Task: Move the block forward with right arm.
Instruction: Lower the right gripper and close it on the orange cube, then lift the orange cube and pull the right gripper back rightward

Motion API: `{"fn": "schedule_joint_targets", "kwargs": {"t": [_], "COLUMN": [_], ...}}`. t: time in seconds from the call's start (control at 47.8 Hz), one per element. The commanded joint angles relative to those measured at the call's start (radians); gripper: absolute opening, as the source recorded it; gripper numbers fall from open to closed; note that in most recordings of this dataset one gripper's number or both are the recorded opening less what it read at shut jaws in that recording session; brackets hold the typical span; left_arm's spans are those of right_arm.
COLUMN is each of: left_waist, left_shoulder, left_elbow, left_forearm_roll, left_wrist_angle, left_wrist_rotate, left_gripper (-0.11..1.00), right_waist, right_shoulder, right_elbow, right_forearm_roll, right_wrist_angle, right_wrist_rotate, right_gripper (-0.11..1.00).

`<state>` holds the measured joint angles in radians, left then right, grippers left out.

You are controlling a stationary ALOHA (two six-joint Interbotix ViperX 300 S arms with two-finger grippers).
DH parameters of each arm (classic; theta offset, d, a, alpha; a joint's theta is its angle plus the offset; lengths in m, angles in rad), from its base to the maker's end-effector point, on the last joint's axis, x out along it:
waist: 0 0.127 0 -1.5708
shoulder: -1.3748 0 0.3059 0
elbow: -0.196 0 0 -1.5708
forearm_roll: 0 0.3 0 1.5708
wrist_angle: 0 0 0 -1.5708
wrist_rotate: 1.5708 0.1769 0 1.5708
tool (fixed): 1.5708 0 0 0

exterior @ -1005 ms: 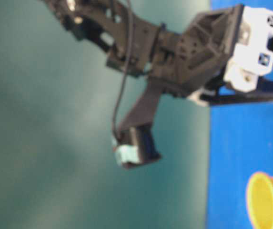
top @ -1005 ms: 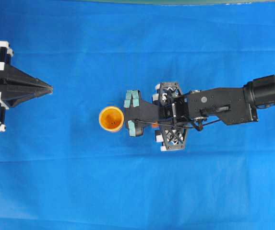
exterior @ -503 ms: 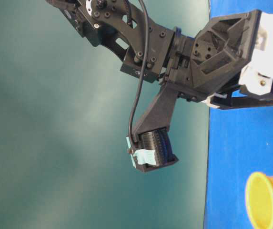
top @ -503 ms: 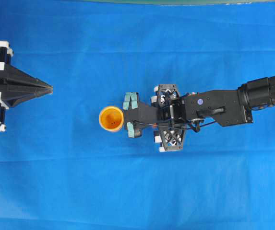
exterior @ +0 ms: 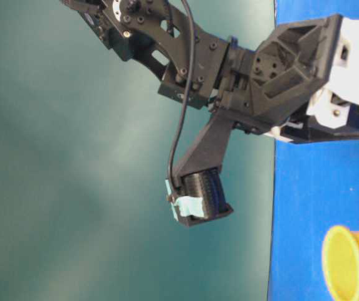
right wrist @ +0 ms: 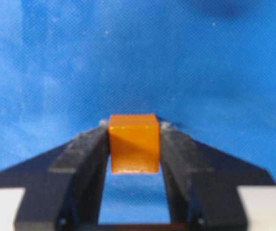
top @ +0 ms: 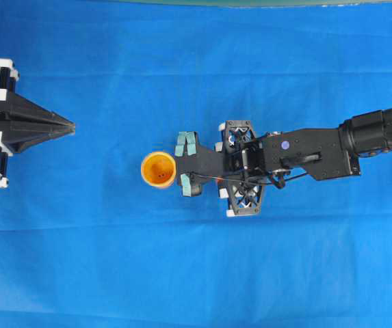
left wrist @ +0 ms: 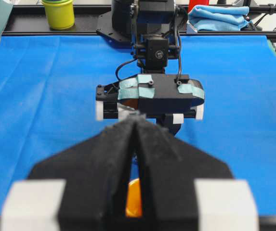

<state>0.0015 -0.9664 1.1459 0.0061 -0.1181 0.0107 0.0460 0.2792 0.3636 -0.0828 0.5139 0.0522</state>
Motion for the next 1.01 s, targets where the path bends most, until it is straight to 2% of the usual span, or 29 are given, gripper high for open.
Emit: {"fn": "schedule_joint_targets", "kwargs": {"t": [0.0,0.23,0.628,0.984], "left_waist": [0.0,0.0,0.0,0.0], "left_shoulder": [0.009,0.009,0.009,0.009], "left_elbow": [-0.026,-0.026,-0.028,-0.028], "left_forearm_roll": [0.002,0.002,0.002,0.0], "left_wrist_angle": [-0.002,0.0,0.0,0.0], "left_wrist_rotate": [-0.002,0.002,0.003,0.003], "left_gripper": [0.0,0.0,0.0,0.0], "right_waist": [0.009,0.014,0.018,0.035], "right_shoulder": [-0.044,-0.146,-0.334,-0.396], "right_elbow": [-0.021,-0.029,-0.054,-0.14], "right_forearm_roll": [0.006,0.008,0.008,0.008], "right_wrist_angle": [0.014,0.104,0.337,0.471], "right_wrist_rotate": [0.002,0.003,0.005,0.014], "right_gripper": [0.4,0.4,0.4,0.4]}}
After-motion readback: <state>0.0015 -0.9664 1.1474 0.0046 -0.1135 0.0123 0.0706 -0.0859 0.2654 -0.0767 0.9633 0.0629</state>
